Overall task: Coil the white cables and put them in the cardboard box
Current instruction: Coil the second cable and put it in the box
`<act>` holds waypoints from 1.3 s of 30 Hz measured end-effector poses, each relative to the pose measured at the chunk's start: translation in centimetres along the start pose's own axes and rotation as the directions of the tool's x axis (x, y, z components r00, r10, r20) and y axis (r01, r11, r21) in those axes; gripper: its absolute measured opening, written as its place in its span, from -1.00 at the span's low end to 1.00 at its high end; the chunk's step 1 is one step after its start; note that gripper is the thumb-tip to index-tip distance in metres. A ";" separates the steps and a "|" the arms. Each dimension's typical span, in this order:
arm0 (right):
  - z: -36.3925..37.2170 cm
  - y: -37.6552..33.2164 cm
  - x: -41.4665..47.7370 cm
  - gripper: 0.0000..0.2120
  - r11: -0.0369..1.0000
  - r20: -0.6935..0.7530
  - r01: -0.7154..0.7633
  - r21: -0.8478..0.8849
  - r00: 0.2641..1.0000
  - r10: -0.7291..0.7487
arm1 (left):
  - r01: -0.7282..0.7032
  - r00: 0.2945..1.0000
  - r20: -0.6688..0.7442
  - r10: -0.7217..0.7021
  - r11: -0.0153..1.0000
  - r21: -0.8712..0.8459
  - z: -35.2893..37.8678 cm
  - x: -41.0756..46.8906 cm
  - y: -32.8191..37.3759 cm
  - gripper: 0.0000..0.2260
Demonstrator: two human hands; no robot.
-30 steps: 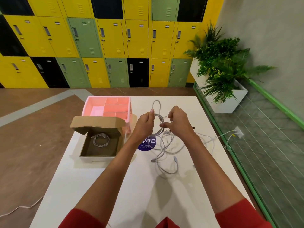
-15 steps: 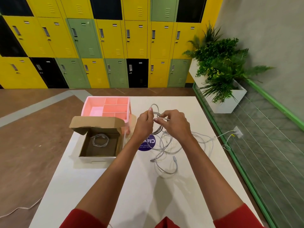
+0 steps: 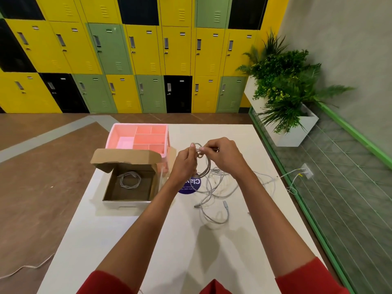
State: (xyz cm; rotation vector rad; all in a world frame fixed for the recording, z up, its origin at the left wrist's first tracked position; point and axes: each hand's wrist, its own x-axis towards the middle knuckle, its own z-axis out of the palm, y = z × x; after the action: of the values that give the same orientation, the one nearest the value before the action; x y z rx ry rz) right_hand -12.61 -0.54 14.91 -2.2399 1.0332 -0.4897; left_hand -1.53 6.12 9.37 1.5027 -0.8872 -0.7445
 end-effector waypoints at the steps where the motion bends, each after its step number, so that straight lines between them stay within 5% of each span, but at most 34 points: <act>1: -0.1 0.0 0.0 -0.80 0.998 0.017 0.022 0.051 1.000 -0.023 | 0.004 1.000 0.002 -0.004 1.000 -0.009 -0.1 -0.1 0.0 -0.62; 11: -0.4 -2.0 -0.2 -0.79 0.944 0.156 0.099 0.314 0.976 -0.154 | 0.026 0.999 0.029 -0.026 1.000 0.000 -0.5 -0.4 -0.5 -0.64; 16: -1.6 -2.7 0.0 -0.78 0.890 0.112 0.111 0.441 0.978 -0.177 | 0.067 0.997 0.044 -0.065 0.997 -0.043 -0.4 0.0 -1.1 -0.65; 21: -3.5 -1.4 1.5 -0.76 0.847 -0.077 0.049 0.530 0.997 -0.009 | 0.077 0.991 0.119 -0.060 0.987 -0.143 -0.8 -0.7 -1.5 -0.70; 27: -4.0 1.2 3.2 -0.69 0.770 -0.113 -0.086 0.632 0.973 0.201 | 0.002 0.986 0.163 0.021 0.990 -0.138 -0.6 -1.0 -0.7 -0.75; 33: -3.1 2.9 3.4 -0.67 0.578 -0.077 -0.170 0.799 0.922 0.378 | 0.049 0.965 0.262 -0.017 0.992 -0.118 0.2 -1.8 -0.2 -0.71; 39: -1.1 4.1 3.2 -0.66 0.285 0.041 -0.215 0.934 0.858 0.512 | -0.097 0.959 0.277 0.068 0.991 0.090 0.6 -1.8 0.3 -0.75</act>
State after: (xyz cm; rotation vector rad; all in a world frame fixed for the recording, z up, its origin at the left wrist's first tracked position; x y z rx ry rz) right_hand -13.48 -5.51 13.18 -0.8562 0.9869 -0.9018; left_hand -3.01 7.32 9.52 1.4635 -1.2051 -0.8692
